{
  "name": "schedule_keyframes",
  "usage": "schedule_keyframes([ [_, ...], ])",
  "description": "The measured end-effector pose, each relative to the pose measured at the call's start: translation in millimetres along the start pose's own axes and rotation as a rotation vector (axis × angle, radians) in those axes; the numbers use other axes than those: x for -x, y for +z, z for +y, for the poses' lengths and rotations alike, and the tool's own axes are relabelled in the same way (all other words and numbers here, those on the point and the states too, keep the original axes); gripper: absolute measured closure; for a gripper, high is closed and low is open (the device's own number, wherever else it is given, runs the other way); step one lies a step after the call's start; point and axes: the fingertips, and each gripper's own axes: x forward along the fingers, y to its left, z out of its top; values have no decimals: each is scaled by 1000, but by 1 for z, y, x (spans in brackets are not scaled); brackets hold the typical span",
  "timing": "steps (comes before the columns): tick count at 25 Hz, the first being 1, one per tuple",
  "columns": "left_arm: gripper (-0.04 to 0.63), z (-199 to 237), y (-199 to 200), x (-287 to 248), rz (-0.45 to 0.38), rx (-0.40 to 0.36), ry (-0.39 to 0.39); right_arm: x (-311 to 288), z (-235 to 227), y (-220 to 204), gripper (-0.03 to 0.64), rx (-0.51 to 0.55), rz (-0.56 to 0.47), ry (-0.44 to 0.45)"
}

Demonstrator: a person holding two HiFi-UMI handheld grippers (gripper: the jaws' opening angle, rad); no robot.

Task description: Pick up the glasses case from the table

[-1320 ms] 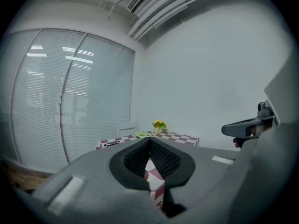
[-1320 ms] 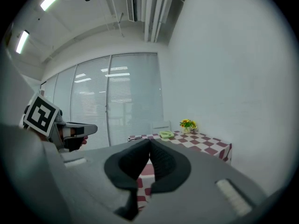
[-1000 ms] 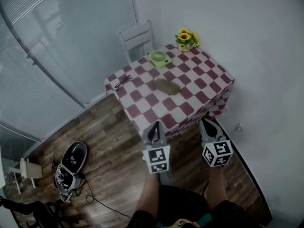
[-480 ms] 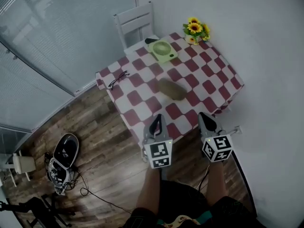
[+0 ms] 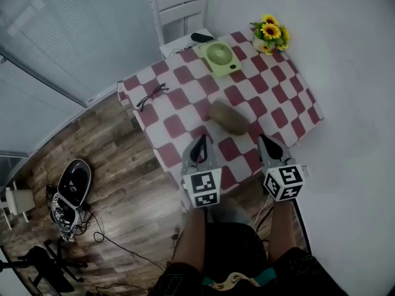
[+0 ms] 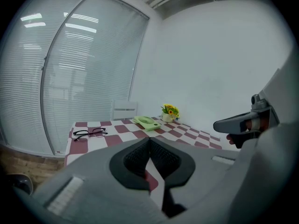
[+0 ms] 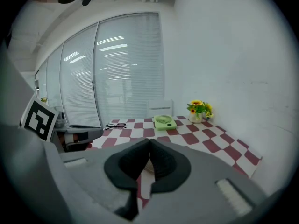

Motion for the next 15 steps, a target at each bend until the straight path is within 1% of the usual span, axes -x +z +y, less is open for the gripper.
schedule_keyframes([
  [2,584,3,3,-7,1,7,4,-8,-6,5,612,6,10,1],
  [4,584,9,4,-14,5,15,19,-20,-7,11,612,24,23,21],
  [9,584,19,2,-33,31,39,53,-58,1,11,612,77,99,96],
  [15,584,22,-1,-53,61,52,99,-95,2,7,612,184,196,189],
])
